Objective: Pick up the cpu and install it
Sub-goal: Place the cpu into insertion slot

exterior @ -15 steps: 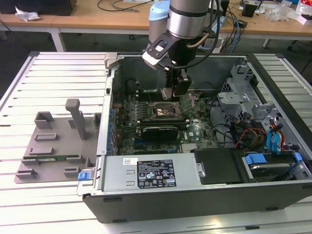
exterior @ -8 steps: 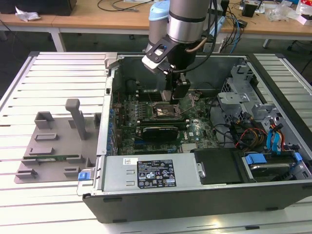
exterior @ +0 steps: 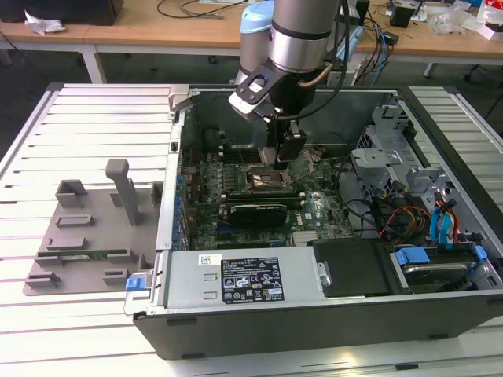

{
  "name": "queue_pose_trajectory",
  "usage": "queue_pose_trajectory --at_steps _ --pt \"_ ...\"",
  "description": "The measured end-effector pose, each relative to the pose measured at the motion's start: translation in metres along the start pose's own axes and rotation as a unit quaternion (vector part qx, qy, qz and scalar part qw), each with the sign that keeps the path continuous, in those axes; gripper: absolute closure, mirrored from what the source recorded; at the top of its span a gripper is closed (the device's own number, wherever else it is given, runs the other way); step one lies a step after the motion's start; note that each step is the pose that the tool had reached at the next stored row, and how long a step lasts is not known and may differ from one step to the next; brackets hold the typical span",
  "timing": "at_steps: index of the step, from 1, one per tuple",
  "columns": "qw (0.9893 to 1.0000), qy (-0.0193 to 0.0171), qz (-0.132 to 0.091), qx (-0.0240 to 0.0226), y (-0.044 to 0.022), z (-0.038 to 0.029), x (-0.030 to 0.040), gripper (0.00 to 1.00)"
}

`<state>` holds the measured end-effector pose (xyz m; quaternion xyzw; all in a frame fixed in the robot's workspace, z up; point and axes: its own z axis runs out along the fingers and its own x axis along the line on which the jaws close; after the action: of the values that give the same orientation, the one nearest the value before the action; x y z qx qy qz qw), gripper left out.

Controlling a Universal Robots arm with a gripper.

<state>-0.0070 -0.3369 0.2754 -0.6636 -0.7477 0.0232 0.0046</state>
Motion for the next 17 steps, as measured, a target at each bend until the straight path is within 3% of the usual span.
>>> queue_pose_trajectory --at_steps 17 --pt "1.0 -0.0001 0.0 0.0 0.0004 0.0096 0.0002 0.45"
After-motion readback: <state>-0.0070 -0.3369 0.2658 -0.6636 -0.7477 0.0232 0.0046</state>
